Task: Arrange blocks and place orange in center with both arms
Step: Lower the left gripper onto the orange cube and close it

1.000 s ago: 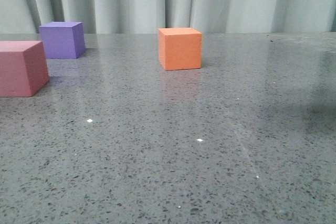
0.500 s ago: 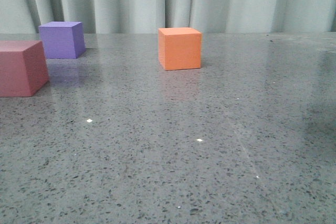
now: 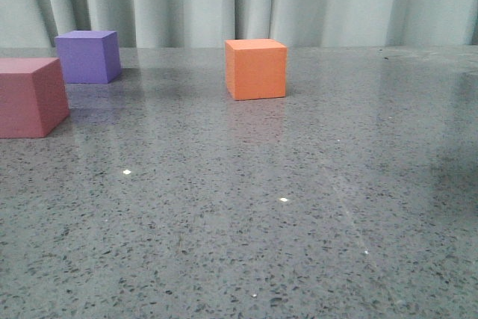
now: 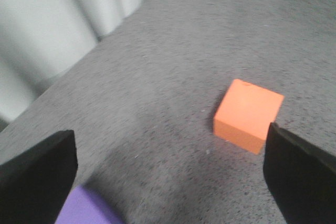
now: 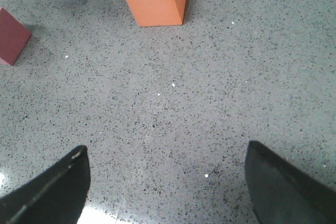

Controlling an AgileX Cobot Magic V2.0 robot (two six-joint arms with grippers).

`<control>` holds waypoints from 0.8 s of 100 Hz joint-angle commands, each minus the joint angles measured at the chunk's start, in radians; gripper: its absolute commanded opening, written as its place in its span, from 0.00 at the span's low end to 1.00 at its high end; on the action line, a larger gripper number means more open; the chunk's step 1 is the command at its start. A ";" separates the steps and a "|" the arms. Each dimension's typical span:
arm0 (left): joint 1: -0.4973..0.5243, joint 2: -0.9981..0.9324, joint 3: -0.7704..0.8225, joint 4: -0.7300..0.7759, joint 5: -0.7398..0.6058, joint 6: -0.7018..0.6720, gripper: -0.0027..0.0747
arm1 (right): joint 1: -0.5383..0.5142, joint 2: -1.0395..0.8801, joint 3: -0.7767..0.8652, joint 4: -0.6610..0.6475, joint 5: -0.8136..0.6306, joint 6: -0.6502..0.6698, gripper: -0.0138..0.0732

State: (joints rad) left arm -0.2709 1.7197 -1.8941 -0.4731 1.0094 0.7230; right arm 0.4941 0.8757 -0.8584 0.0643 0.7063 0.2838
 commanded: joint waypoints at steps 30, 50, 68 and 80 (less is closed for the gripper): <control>-0.112 0.154 -0.172 -0.096 0.014 0.141 0.93 | -0.004 -0.011 -0.027 0.009 -0.068 -0.001 0.85; -0.158 0.215 -0.172 -0.062 -0.025 0.145 0.93 | -0.004 -0.011 -0.027 0.010 -0.066 -0.001 0.85; -0.163 0.261 -0.172 -0.058 -0.025 0.145 0.93 | -0.004 -0.011 -0.027 0.012 -0.063 -0.001 0.85; -0.170 0.286 -0.172 -0.058 -0.027 0.145 0.93 | -0.004 -0.011 -0.027 0.012 -0.059 -0.001 0.85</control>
State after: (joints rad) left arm -0.4285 2.0482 -2.0310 -0.4950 1.0295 0.8661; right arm 0.4941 0.8757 -0.8584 0.0739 0.7056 0.2853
